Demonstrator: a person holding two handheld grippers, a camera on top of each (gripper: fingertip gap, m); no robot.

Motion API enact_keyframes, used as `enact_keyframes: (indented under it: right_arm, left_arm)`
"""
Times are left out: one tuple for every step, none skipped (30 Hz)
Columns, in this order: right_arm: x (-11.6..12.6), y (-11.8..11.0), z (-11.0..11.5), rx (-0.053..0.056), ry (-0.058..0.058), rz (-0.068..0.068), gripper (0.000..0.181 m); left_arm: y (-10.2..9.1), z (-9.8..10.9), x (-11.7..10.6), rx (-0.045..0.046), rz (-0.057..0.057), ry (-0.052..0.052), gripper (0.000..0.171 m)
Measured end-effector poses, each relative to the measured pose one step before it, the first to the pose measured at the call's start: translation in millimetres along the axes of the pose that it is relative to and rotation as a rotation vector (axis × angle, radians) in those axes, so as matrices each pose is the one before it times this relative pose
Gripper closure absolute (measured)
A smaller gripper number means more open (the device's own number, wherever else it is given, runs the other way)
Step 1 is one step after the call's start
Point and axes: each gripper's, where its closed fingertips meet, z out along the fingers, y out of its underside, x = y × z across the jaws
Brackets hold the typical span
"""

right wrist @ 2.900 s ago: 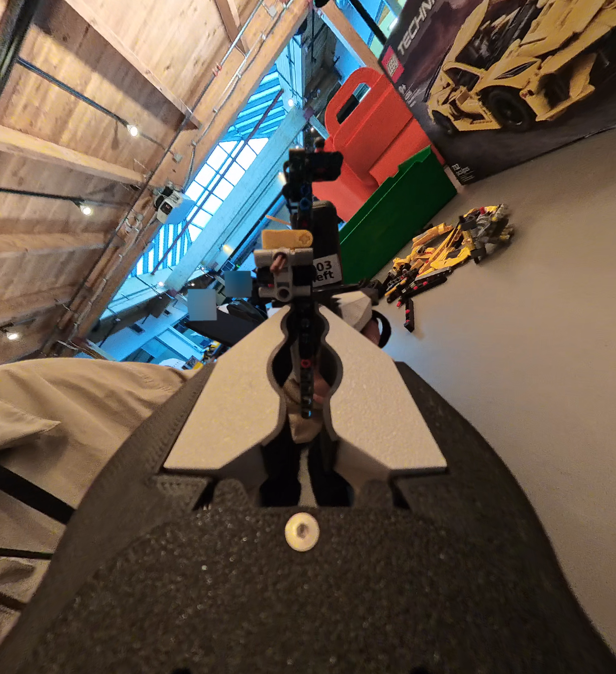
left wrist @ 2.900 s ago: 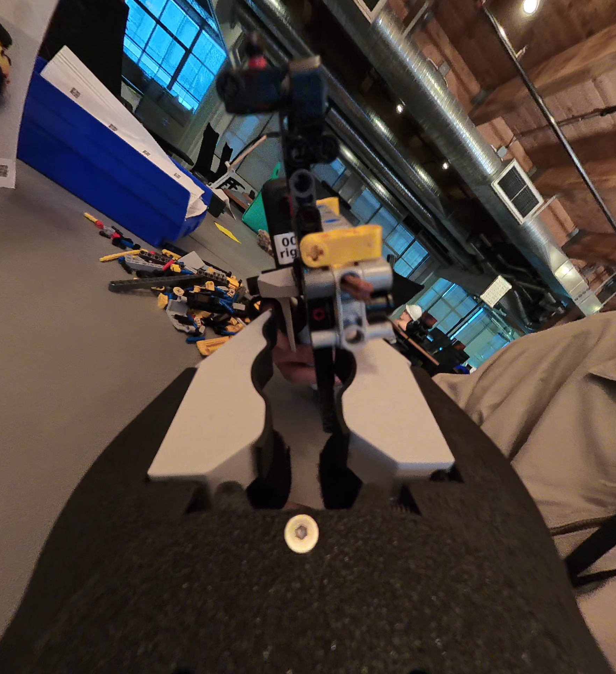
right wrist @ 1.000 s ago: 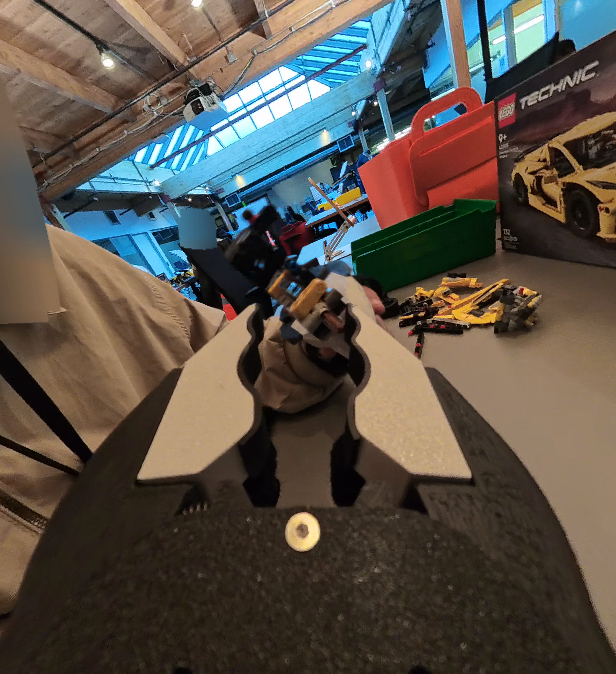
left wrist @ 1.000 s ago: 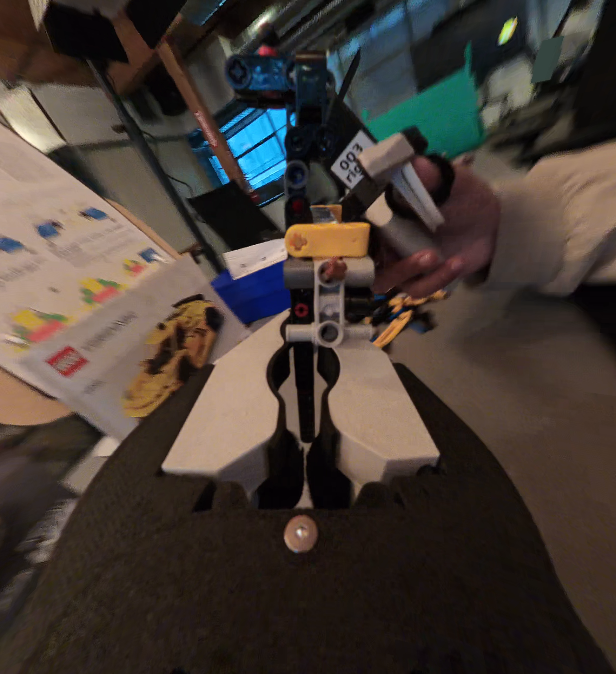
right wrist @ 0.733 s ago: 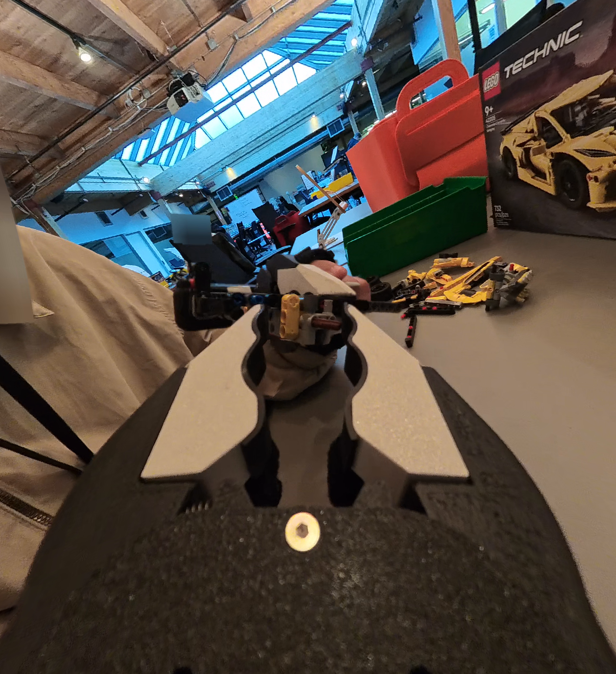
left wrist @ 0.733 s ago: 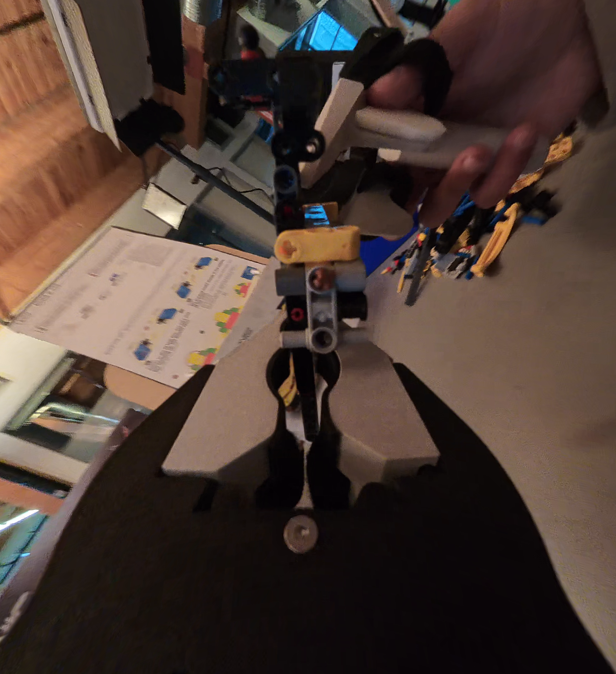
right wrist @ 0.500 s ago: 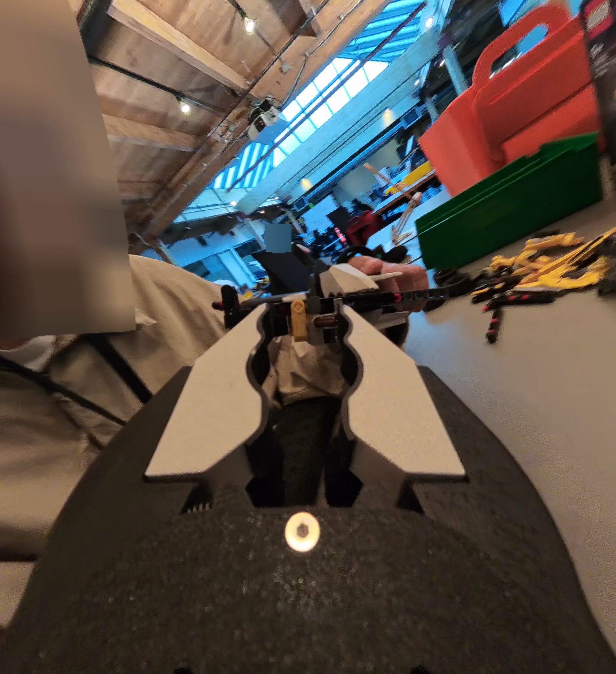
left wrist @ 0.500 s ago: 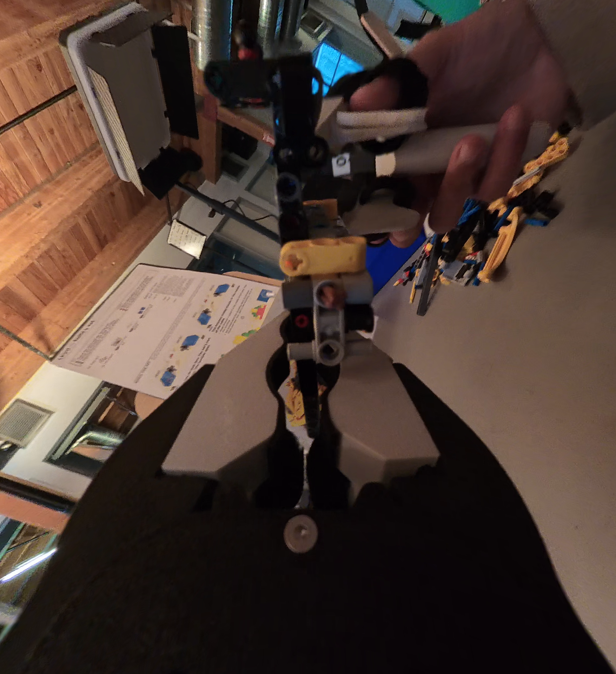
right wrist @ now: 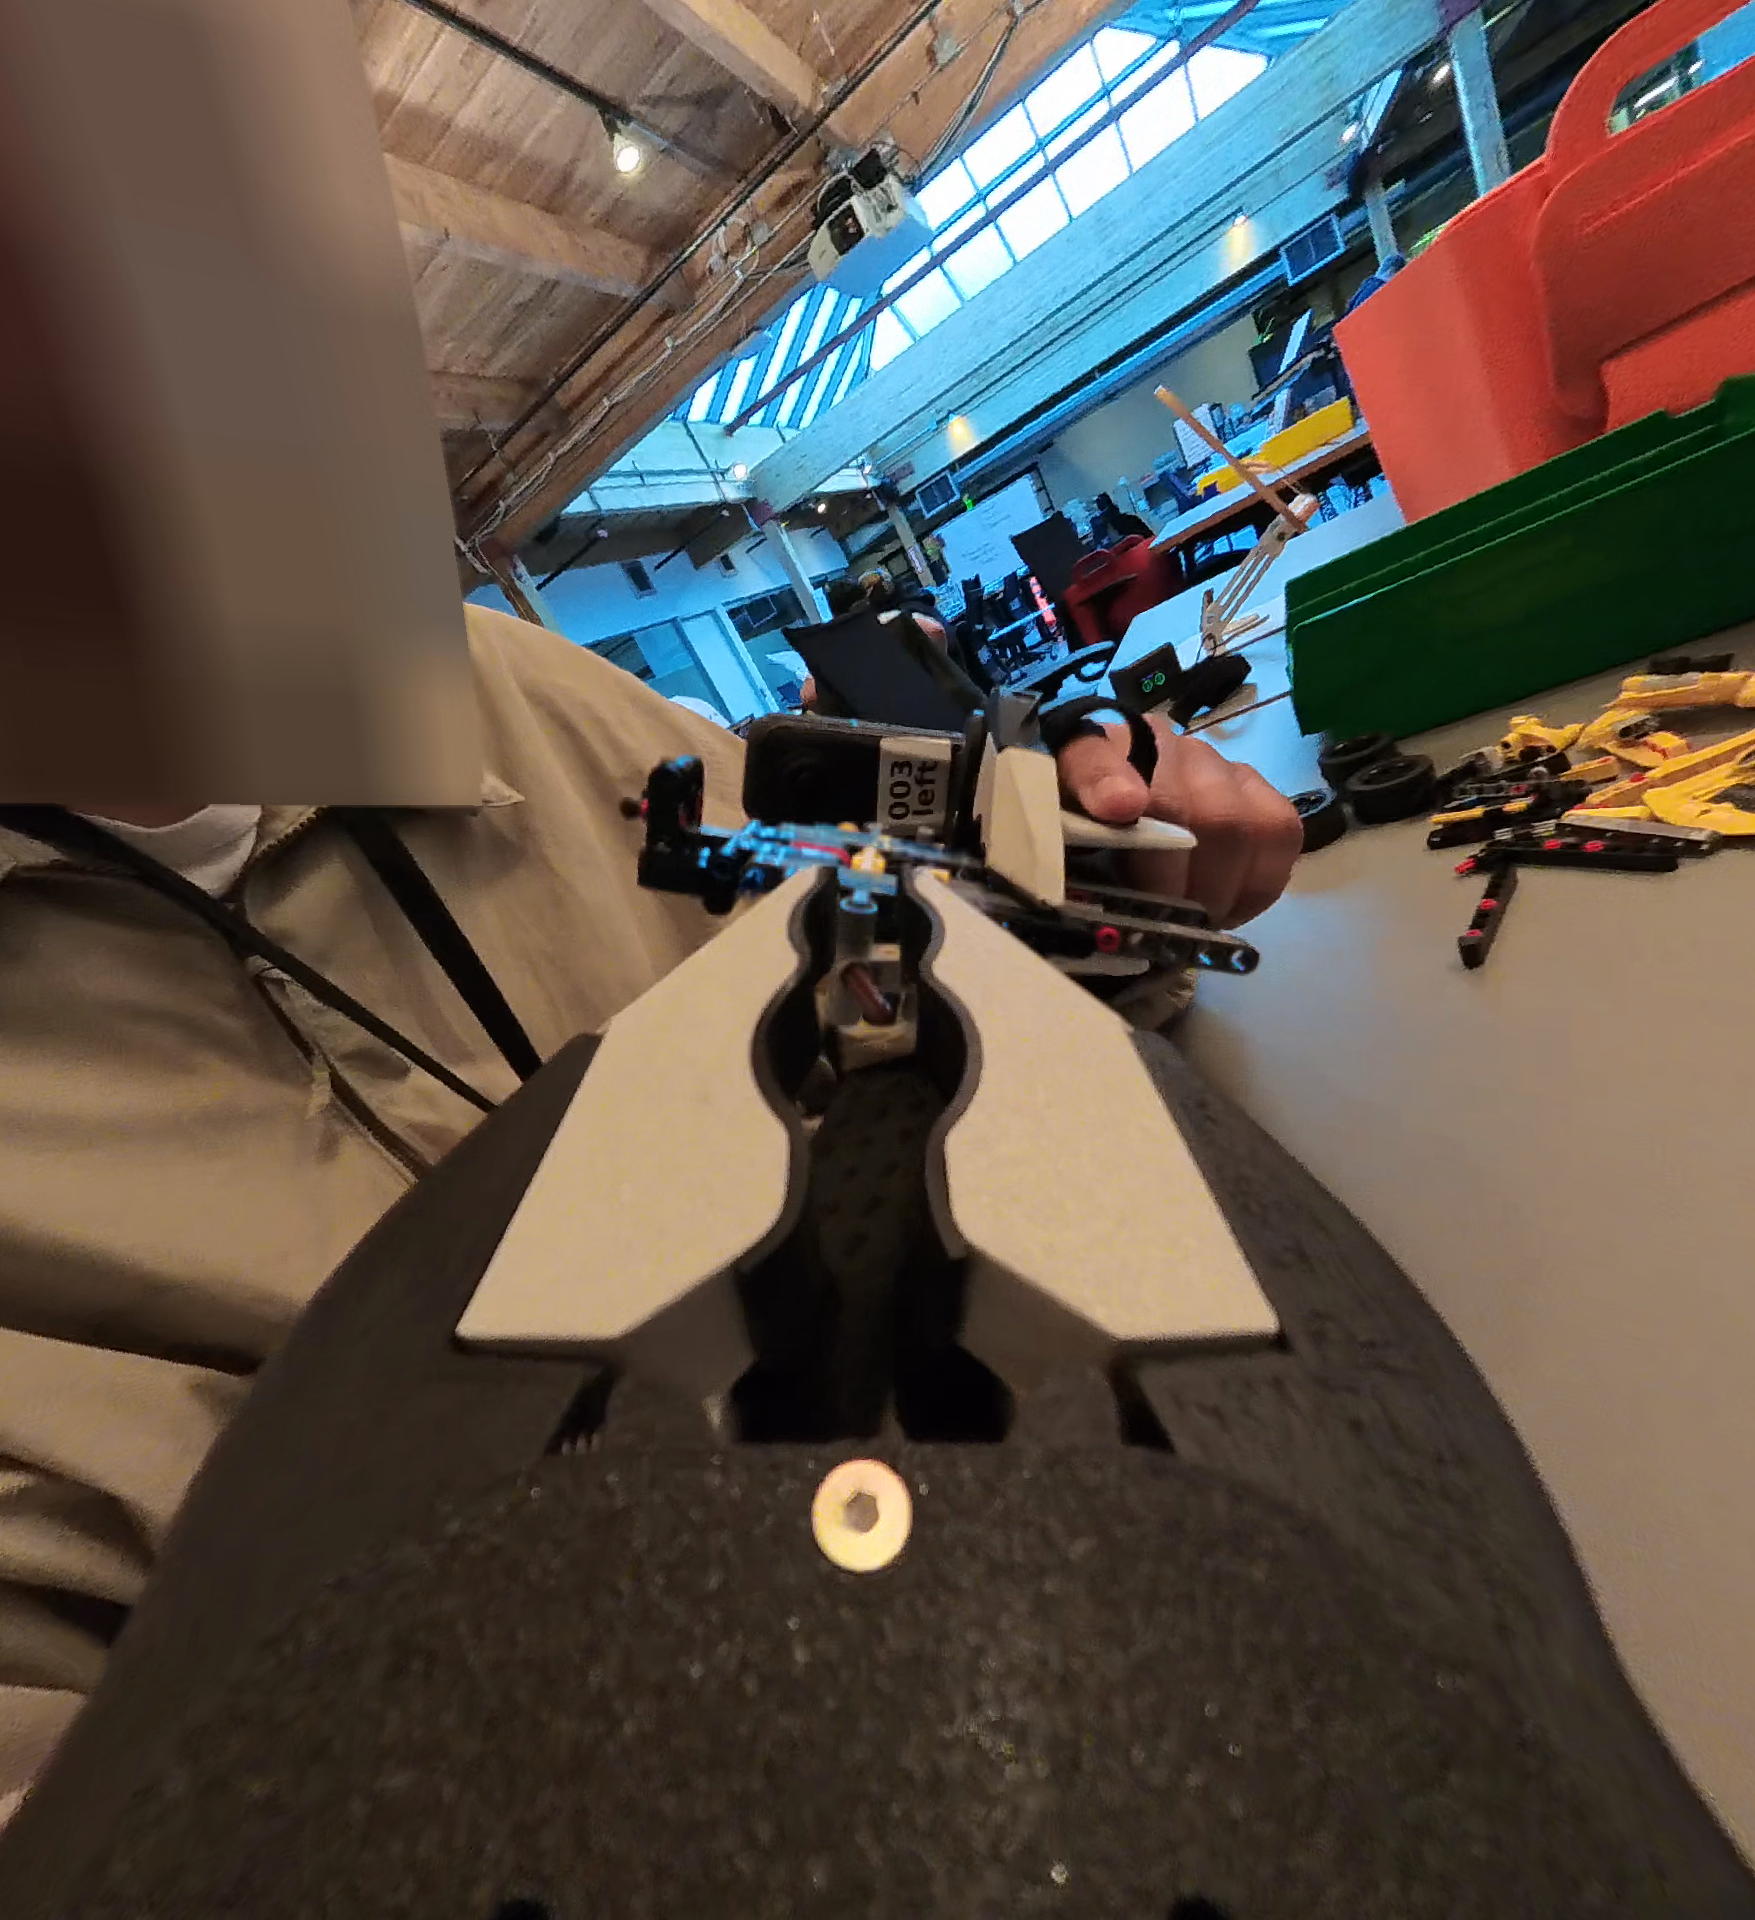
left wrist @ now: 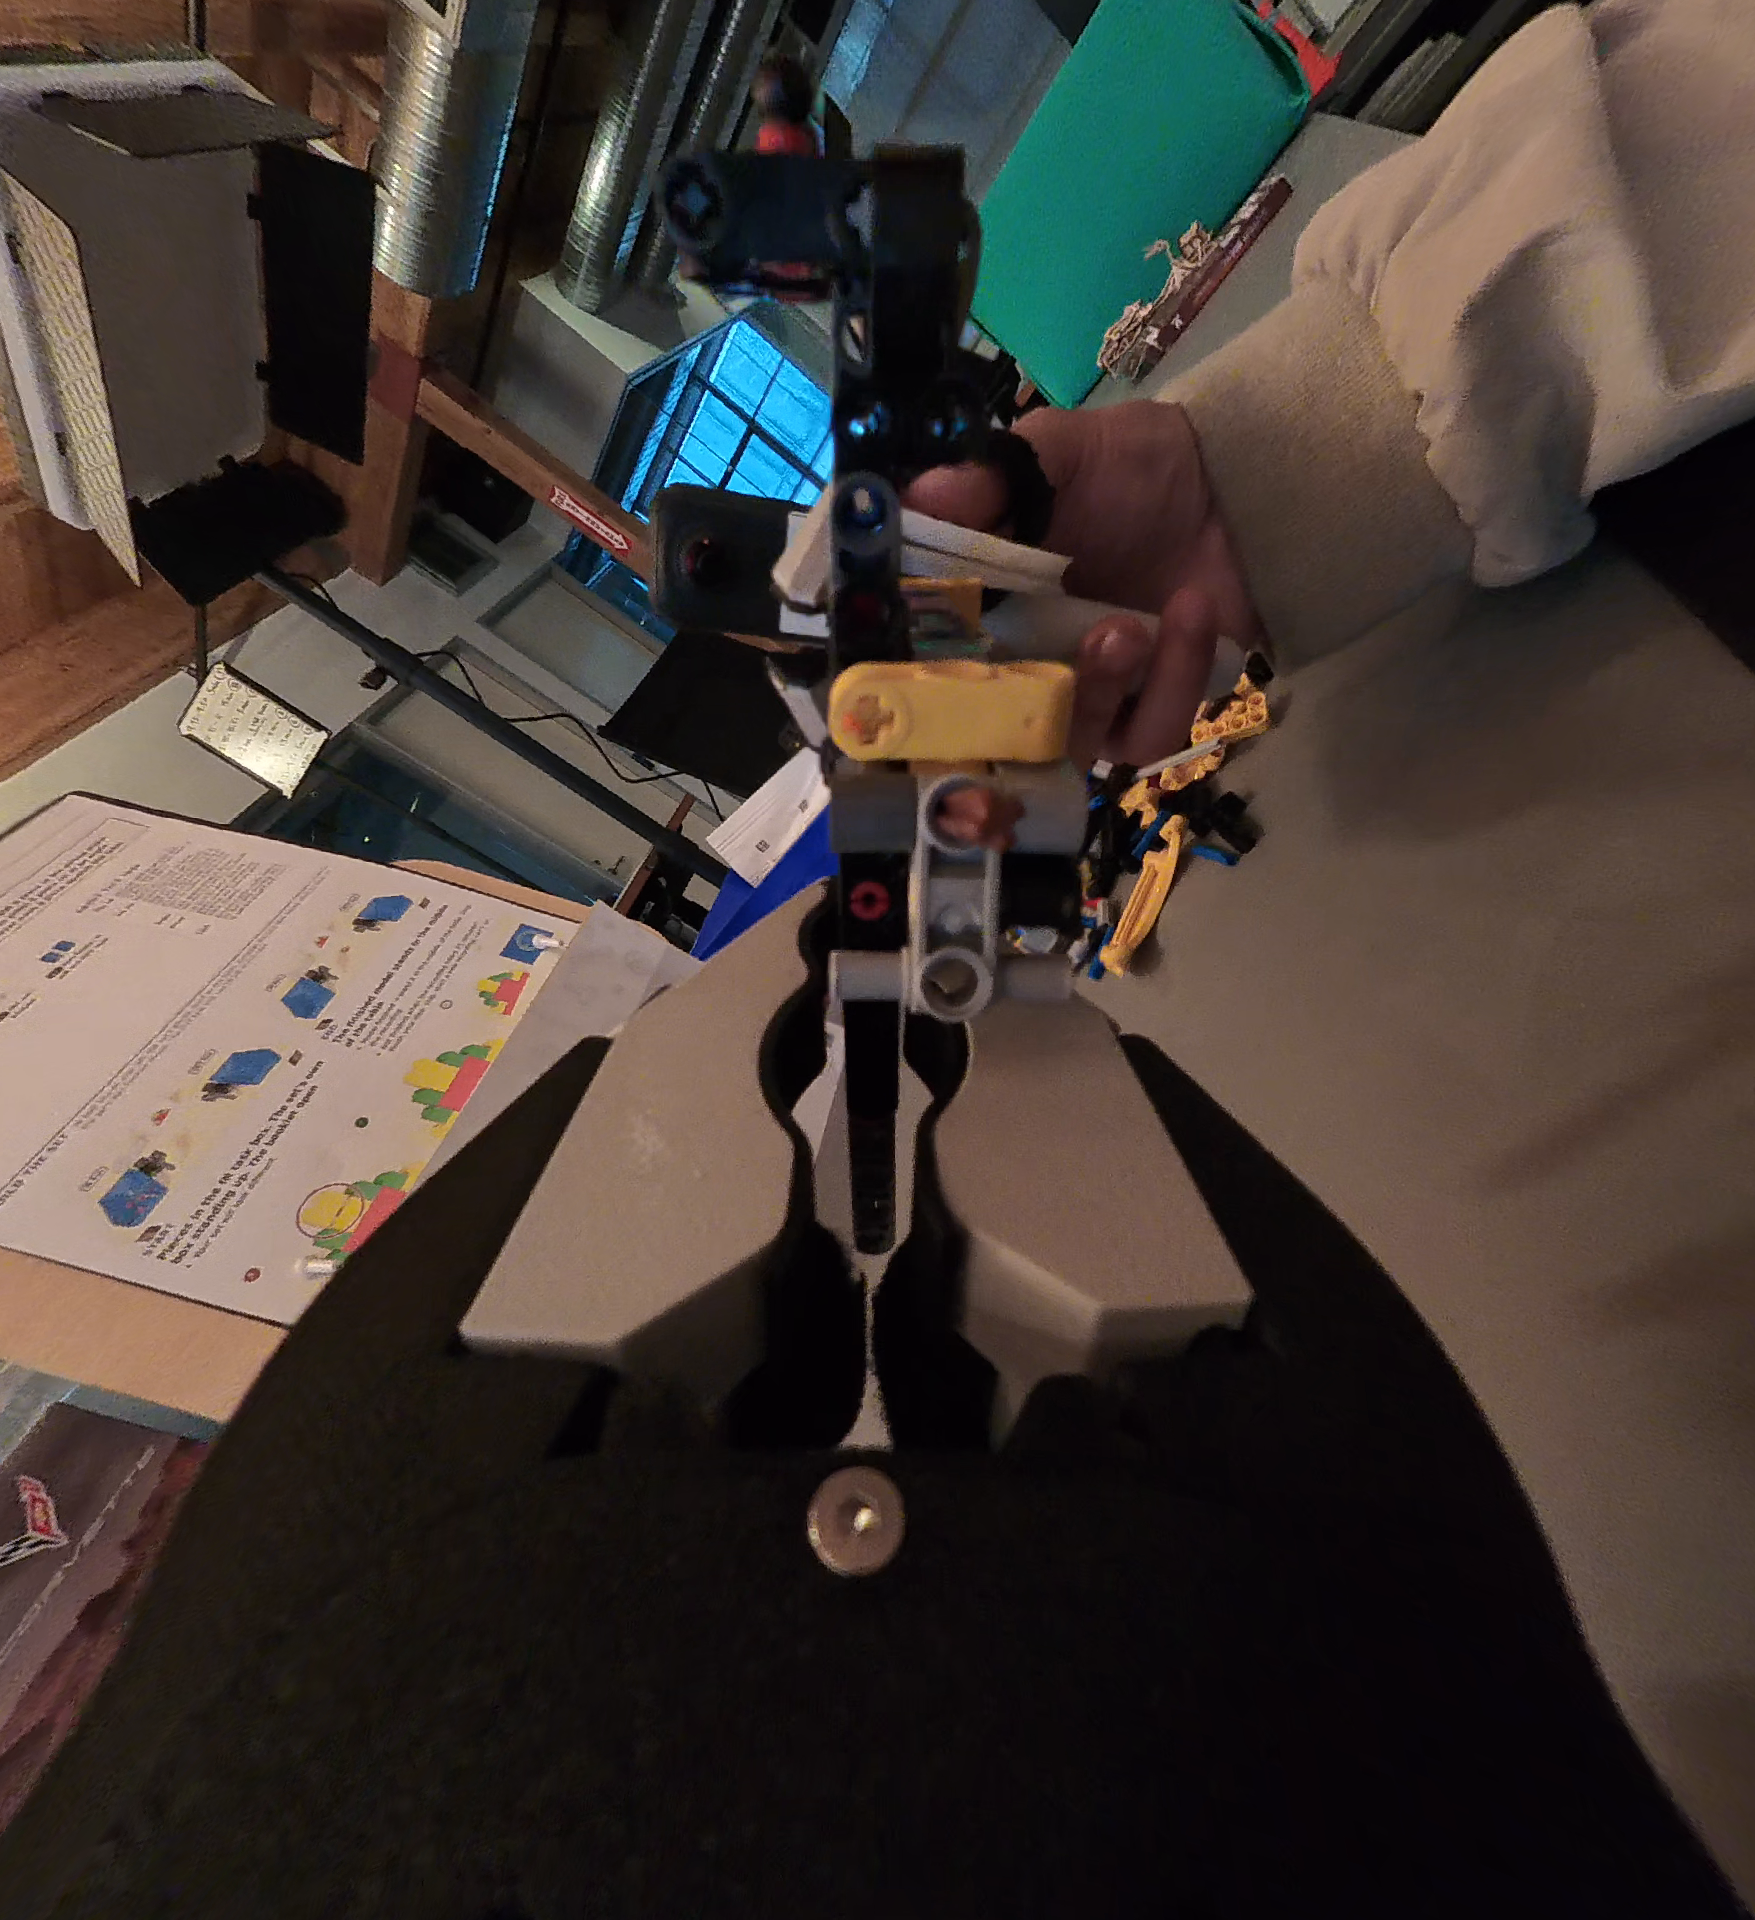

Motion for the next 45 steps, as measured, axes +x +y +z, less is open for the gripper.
enact_keyframes:
  right_arm:
    - [0.34, 3.39, 0.33, -0.0198, 0.0061, 0.0005, 0.17]
    - [0.58, 3.3, 1.12, -0.0166, 0.0021, 0.0027, 0.169]
    - [-1.62, 2.42, 1.53, -0.0115, -0.016, 0.0132, 0.17]
    - [-2.01, 3.49, 1.72, -0.0212, -0.02, 0.0183, 0.173]
    - [-0.2, 2.99, 1.45, -0.0189, -0.0047, 0.0131, 0.175]
    - [-0.9, -0.04, 0.46, 0.0027, -0.0073, 0.0052, 0.175]
    - [0.24, 0.11, -0.6, -0.0038, 0.0034, 0.0009, 0.175]
    - [1.48, 0.41, -0.98, -0.0091, 0.0158, -0.0041, 0.175]
    - [2.07, 0.11, -0.97, -0.0043, 0.0192, -0.0101, 0.175]
    - [3.05, -1.91, -1.43, 0.0063, 0.0214, -0.0099, 0.175]
    - [3.13, -3.44, -1.76, 0.0166, 0.02, -0.0055, 0.176]
    - [1.29, -1.44, -1.03, 0.0074, 0.0073, -0.0011, 0.175]
    - [1.72, -1.88, -0.92, 0.0094, 0.0093, 0.0008, 0.175]
    - [0.66, -1.89, -0.28, 0.0126, 0.0001, 0.0048, 0.175]
    - [0.48, -0.88, 0.08, 0.0056, -0.0013, 0.0062, 0.175]
    - [2.09, -0.13, 0.18, 0.0024, 0.0098, 0.0047, 0.175]
    - [1.45, 1.13, 0.8, -0.003, 0.0025, 0.0124, 0.175]
    - [-0.87, 1.65, 0.93, -0.0084, -0.0136, 0.0197, 0.175]
    - [0.29, 1.77, 1.05, -0.0086, -0.006, 0.016, 0.175]
    - [-0.58, -0.56, 0.41, 0.0066, -0.011, 0.0123, 0.175]
    - [-1.71, -1.37, -0.43, 0.0081, -0.0176, 0.0138, 0.175]
    - [-2.08, -0.83, -0.93, 0.0048, -0.0156, 0.0071, 0.175]
    - [-2.76, -1.06, -0.72, 0.0097, -0.0208, 0.0091, 0.175]
    - [-4.93, -0.71, -0.37, 0.0086, -0.0406, 0.0218, 0.175]
    - [-3.7, 1.08, 0.05, -0.0031, -0.0368, 0.0236, 0.175]
    - [-0.75, 1.69, -1.19, -0.0069, -0.0153, 0.0179, 0.175]
    - [1.49, 3.15, -2.3, -0.0162, 0.0035, 0.0153, 0.176]
    - [3.4, 2.54, -2.28, -0.0157, 0.0229, 0.0014, 0.176]
    - [2.99, 1.43, -1.31, -0.0086, 0.0195, -0.0015, 0.176]
    - [0.69, 0.69, -0.01, -0.0017, -0.0006, 0.0045, 0.176]
    - [-1.97, -0.34, 0.73, 0.0045, -0.0199, 0.0053, 0.176]
    - [-2.96, -1.46, 1.07, 0.0126, -0.0237, -0.0004, 0.176]
    - [-1.23, -0.47, 0.5, 0.0061, -0.0131, 0.0011, 0.176]
    - [-0.2, -0.59, 0.26, 0.0076, -0.007, 0.0002, 0.176]
    - [-0.75, -1.85, 1.15, 0.0175, -0.0134, 0.0054, 0.176]
    - [2.63, -10.55, -0.9, 0.0714, 0.0059, 0.0024, 0.181]
    - [-9.28, -14.19, -2.62, 0.0864, -0.0751, 0.0131, 0.181]
    - [-3.84, -3.95, -1.21, 0.0172, -0.0203, 0.0094, 0.181]
    - [8.84, 4.84, -2.47, -0.037, 0.0815, -0.026, 0.181]
    - [8.43, 3.27, -3.51, -0.0246, 0.0784, -0.0307, 0.181]
    - [-0.57, -3.97, -3.13, 0.0213, 0.0104, -0.0277, 0.181]
    - [1.0, -6.17, -2.99, 0.0325, 0.0168, -0.0236, 0.181]
    - [9.62, -3.42, -2.73, 0.0122, 0.0701, -0.0297, 0.181]
    - [14.17, -0.44, -1.71, -0.0055, 0.0981, -0.0434, 0.175]
    - [14.82, 2.23, -0.07, -0.0183, 0.1018, -0.0461, 0.164]
  left_arm:
    - [-0.97, 0.14, 0.58, 0.00515, -0.0095, 0.0035, 0.164]
    - [-0.13, 0.24, 0.42, 0.00084, -0.0049, 0.0022, 0.164]
    - [0.59, 0.12, 0.37, -0.00261, 0.0018, 0.0011, 0.164]
    - [0.84, 0.14, 0.84, -0.00396, 0.0046, 0.0045, 0.164]
    - [0.06, -0.1, 0.28, 0.00007, 0.0079, -0.0008, 0.164]
    - [-0.61, -0.01, 0.04, 0.00239, 0.0031, -0.0033, 0.164]
    - [0.58, 0.45, 0.76, -0.00419, -0.0083, 0.0056, 0.164]
    - [1.45, 0.46, 0.52, -0.00636, -0.0112, 0.0047, 0.164]
    - [1.91, 0.46, -0.77, -0.00797, -0.0085, -0.0063, 0.164]
    - [2.61, 0.75, -2.82, -0.01511, -0.0087, -0.0248, 0.164]
    - [2.97, 1.03, -4.99, -0.02347, -0.0072, -0.0429, 0.164]
    - [1.88, 1.15, -4.23, -0.02176, -0.0046, -0.0426, 0.161]
    - [-0.13, 0.76, -1.25, -0.00946, -0.0027, -0.0256, 0.148]
    - [-1.19, 0.75, 2.75, -0.00546, 0.0031, 0.0019, 0.136]
    - [-0.65, 0.93, 4.75, -0.01143, 0.0055, 0.0193, 0.135]
    - [-0.92, 0.8, 4.34, -0.00927, 0.0063, 0.0185, 0.135]
    - [-0.56, 0.57, 2.73, -0.00688, 0.0133, 0.0087, 0.135]
    - [-0.89, -0.03, 2.49, -0.0012, 0.0198, 0.0051, 0.134]
    - [-1.89, -0.41, 3.7, 0.00598, 0.0205, 0.0118, 0.134]
    - [-2.29, -0.37, 2.63, 0.00386, 0.0175, 0.0041, 0.142]
    - [-2.91, -0.04, 0.04, 0.00764, 0.0124, -0.0116, 0.147]
    - [-2.59, 0.32, -1.43, 0.00665, 0.01, -0.0186, 0.148]
    - [-3.14, 0.11, -2.66, 0.01359, 0.0202, -0.0266, 0.149]
    - [-3.71, -0.05, -3.43, 0.01889, 0.0449, -0.0382, 0.151]
    - [-1.3, 0.29, -1.76, -0.00168, 0.0777, -0.0332, 0.155]
    - [1.73, 0.53, 1.16, -0.02542, 0.0984, -0.0122, 0.156]
    - [2.59, 0.3, 2.77, -0.02857, 0.0899, 0.0021, 0.157]
    - [2.96, 0.08, 2.84, -0.02587, 0.072, 0.0037, 0.157]
    - [2.31, -0.03, 1.74, -0.01925, 0.0636, -0.0014, 0.158]
    - [0.47, -0.31, -0.03, -0.00896, 0.0461, -0.0041, 0.158]
    - [-1.29, -0.5, -1.66, -0.00256, 0.0116, -0.0026, 0.158]
    - [-1.89, -0.47, -1.68, -0.00225, -0.0087, 0.0013, 0.158]
    - [-0.85, -0.46, -0.67, -0.00488, -0.0018, 0.0042, 0.158]
    - [0.06, -0.46, -0.57, -0.00305, 0.0107, -0.0002, 0.158]
    - [-2.15, -0.94, 4.57, 0.0161, 0.0103, 0.0328, 0.158]
    - [-7.94, -1.46, 18.23, 0.0435, 0.0177, 0.0994, 0.158]
    - [-8.95, 1.57, 17.69, 0.02728, 0.0426, 0.0509, 0.159]
    - [-2.49, 2.8, -0.28, -0.01885, 0.0402, -0.0542, 0.159]
    - [2.83, 1.01, -12.31, -0.02347, 0.0015, -0.0746, 0.159]
    - [6.16, 0.71, -16.56, -0.01984, -0.0289, -0.0701, 0.159]
    - [8.77, 1.74, -8.85, -0.02857, -0.0228, -0.0333, 0.159]
    - [9.14, 1.45, 0.21, -0.03023, 0.0267, -0.0133, 0.159]
    - [7.57, 0.44, 5.09, -0.01802, 0.0865, -0.0166, 0.159]
    - [6.34, 0.5, 6.85, -0.01272, 0.1028, -0.0139, 0.158]
    - [8.62, 1.89, 7.24, -0.02749, 0.0687, 0.0016, 0.158]
